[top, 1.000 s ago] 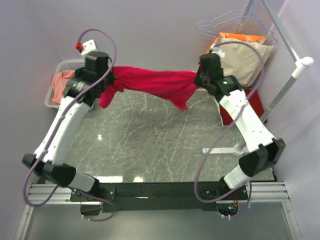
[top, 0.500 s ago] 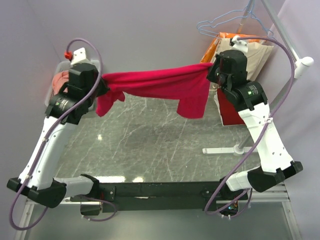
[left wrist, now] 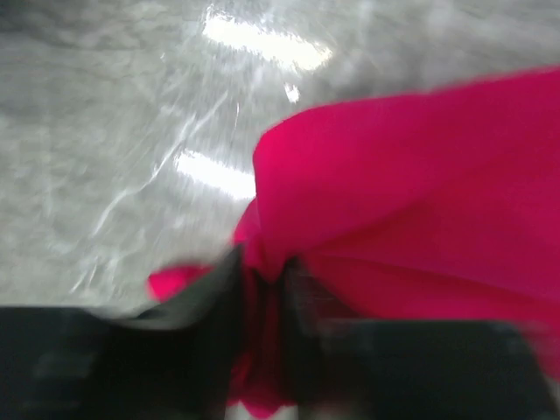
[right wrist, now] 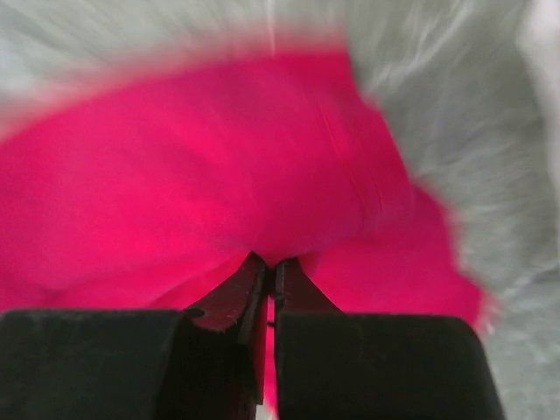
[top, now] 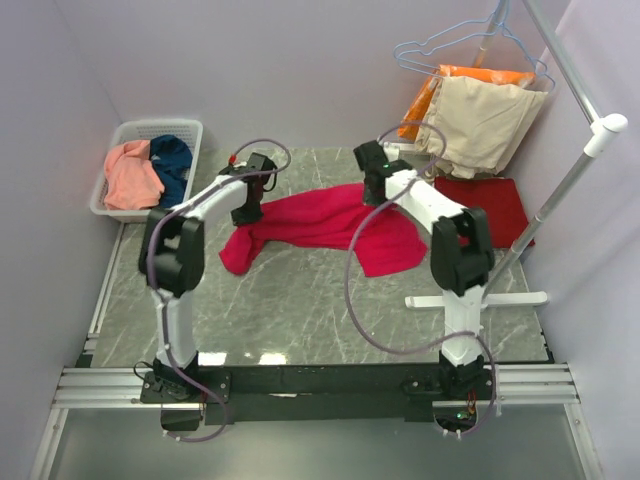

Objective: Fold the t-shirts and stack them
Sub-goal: Flatten the tshirt out

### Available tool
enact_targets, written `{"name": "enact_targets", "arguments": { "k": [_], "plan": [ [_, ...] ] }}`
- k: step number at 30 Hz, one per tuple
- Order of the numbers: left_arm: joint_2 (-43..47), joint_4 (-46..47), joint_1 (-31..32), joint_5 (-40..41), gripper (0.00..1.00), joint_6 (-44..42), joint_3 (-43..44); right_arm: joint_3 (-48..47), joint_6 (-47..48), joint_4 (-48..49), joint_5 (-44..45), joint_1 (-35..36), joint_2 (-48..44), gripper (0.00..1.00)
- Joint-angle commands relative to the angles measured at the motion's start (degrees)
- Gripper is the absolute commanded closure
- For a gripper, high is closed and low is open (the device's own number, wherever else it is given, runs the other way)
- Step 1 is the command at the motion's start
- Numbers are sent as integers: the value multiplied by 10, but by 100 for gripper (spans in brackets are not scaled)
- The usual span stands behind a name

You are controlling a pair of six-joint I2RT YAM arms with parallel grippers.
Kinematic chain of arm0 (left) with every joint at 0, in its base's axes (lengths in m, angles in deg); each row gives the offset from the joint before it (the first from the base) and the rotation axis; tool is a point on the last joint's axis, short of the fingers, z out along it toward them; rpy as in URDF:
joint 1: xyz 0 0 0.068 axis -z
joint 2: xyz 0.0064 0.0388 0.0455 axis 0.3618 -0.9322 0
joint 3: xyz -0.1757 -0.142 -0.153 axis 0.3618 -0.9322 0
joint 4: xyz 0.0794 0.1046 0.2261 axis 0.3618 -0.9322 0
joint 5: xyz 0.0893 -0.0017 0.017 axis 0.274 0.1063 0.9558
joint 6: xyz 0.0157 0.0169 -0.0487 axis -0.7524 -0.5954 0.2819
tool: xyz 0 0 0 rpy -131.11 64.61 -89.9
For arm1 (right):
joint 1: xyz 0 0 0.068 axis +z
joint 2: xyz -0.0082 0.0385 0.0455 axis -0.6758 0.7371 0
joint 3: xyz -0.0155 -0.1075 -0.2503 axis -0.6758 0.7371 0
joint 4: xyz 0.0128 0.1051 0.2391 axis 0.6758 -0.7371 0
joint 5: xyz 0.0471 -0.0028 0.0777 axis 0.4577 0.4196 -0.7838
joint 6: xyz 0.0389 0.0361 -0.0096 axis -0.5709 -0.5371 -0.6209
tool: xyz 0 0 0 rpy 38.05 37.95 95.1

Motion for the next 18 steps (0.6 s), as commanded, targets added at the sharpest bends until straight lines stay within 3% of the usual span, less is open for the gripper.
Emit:
{"name": "enact_targets", "arguments": {
  "k": [1, 2, 3, 6, 9, 12, 18],
  "plan": [
    [-73, -5, -38, 46, 54, 25, 125, -65, -14, 15, 33, -13, 37, 100],
    [-83, -8, -44, 54, 46, 26, 141, -72, -17, 11, 42, -16, 44, 100],
    [-91, -8, -51, 75, 30, 29, 152, -82, -18, 12, 46, -18, 48, 100],
    [-88, -8, -66, 89, 16, 34, 188, -93, -17, 17, 56, -33, 56, 100],
    [-74, -6, -72, 85, 10, 33, 190, -114, -25, -4, 65, -48, 70, 100],
    [-47, -18, -71, 69, 10, 28, 175, -128, -40, -30, 86, -56, 83, 100],
    [93, 7, -67, -76, 15, -13, 31, -125, -57, -48, 104, -57, 90, 100]
  ]
}}
